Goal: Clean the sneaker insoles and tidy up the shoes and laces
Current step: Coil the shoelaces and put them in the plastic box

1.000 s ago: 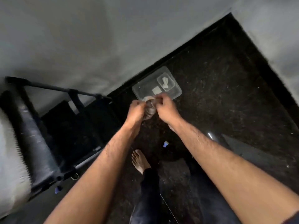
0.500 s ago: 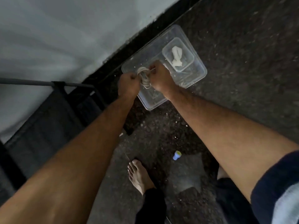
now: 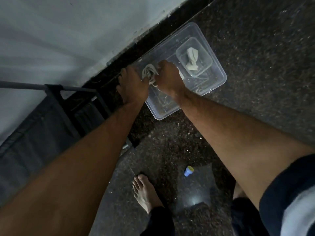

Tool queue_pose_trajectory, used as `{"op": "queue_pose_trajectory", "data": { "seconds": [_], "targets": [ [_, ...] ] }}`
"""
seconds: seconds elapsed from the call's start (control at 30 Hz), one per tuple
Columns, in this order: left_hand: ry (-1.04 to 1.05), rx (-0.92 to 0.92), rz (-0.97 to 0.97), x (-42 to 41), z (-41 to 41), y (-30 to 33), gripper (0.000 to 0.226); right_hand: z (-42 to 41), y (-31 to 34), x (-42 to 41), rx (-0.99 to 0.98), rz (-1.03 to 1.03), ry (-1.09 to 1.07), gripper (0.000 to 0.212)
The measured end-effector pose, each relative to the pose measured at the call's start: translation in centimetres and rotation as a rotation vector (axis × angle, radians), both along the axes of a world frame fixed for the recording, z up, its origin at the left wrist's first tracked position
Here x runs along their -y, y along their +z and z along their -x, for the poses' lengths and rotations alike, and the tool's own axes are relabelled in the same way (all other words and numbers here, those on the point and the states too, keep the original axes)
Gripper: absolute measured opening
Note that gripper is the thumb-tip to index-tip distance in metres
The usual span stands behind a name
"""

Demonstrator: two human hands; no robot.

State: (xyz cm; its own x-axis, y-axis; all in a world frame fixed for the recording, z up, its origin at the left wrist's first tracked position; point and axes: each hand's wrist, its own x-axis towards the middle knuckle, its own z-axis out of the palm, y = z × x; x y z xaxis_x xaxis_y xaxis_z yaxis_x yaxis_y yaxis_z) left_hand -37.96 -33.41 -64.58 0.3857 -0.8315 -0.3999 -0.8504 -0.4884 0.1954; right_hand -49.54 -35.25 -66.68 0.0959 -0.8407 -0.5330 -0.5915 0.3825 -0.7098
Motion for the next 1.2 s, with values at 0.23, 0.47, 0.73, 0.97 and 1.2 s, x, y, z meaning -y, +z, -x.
{"op": "queue_pose_trajectory", "data": {
  "seconds": [0.23, 0.47, 0.73, 0.97, 1.2],
  "targets": [
    [-0.297, 0.126, -0.09, -4.5, 0.9, 5.7, 0.051, 3.9, 7.0, -3.2, 0.017, -0.03, 0.13, 0.045],
    [-0.378, 0.031, -0.13, -9.4, 3.3, 17.5, 0.061, 8.7, 18.4, -7.3, -0.049, -0.042, 0.302, 0.058],
    [-0.419, -0.014, -0.169, -17.6, 6.9, 38.9, 0.068, 13.4, 40.2, -11.3, -0.255, 0.059, 0.584, 0.078],
    [-0.38, 0.027, -0.076, -25.6, 8.0, 55.7, 0.073, 13.9, 58.1, -15.9, -0.33, 0.32, 0.894, 0.082],
    [-0.17, 0.067, 0.055, -34.9, 4.1, 64.4, 0.08, 9.3, 67.3, -21.6, -0.352, 0.503, 1.168, 0.086]
  ]
}}
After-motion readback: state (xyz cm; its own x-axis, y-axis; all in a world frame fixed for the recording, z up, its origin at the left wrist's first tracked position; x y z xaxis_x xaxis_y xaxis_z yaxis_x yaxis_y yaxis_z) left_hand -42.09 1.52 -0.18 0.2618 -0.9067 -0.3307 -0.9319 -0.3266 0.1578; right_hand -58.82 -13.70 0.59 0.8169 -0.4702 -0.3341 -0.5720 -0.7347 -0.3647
